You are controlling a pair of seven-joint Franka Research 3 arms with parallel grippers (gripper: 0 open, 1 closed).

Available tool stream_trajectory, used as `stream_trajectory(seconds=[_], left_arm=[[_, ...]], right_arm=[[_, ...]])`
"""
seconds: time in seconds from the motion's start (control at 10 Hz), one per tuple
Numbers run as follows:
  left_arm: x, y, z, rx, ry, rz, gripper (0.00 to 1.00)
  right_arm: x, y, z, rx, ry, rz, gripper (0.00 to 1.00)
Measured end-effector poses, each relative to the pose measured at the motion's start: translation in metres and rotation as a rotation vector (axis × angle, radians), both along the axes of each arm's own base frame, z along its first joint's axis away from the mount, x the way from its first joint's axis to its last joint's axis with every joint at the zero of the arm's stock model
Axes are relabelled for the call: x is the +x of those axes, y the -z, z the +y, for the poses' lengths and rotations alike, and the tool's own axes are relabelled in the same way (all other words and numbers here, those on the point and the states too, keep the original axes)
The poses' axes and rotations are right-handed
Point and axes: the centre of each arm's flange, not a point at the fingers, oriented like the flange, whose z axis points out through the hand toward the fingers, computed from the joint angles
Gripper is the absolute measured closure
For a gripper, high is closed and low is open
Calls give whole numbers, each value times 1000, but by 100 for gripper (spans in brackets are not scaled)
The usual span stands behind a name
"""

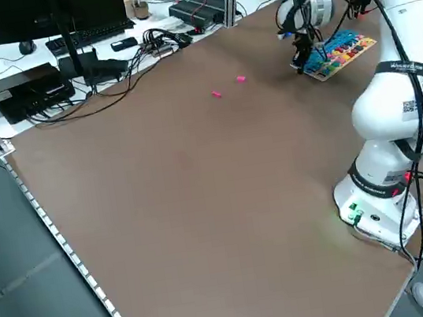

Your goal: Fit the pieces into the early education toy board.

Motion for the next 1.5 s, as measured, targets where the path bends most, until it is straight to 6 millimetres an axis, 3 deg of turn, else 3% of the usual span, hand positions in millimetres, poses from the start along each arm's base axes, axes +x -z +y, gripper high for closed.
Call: stream_trajectory(seconds=[0.2,0.4,0.6,0.8,0.9,1.2,1.5], left_arm=[[42,-47,54,11,-20,7,95],[85,-87,116,-14,-54,-39,84],[121,-103,157,-31,-109,-74,55],[137,-89,184,-30,-120,-62,29],[140,-74,190,-26,-119,-44,27],[145,-37,181,-24,-116,-8,30],[143,-10,188,-12,-130,28,30]], right_arm=[[2,-25,38,15,-62,-11,58],[-7,-34,91,22,-150,-16,58],[-22,-31,140,21,-234,-7,58],[-36,-27,174,18,-296,2,58],[-42,-25,184,17,-317,4,58],[-64,-12,216,10,-338,-27,58],[-77,8,222,2,-348,-51,58]])
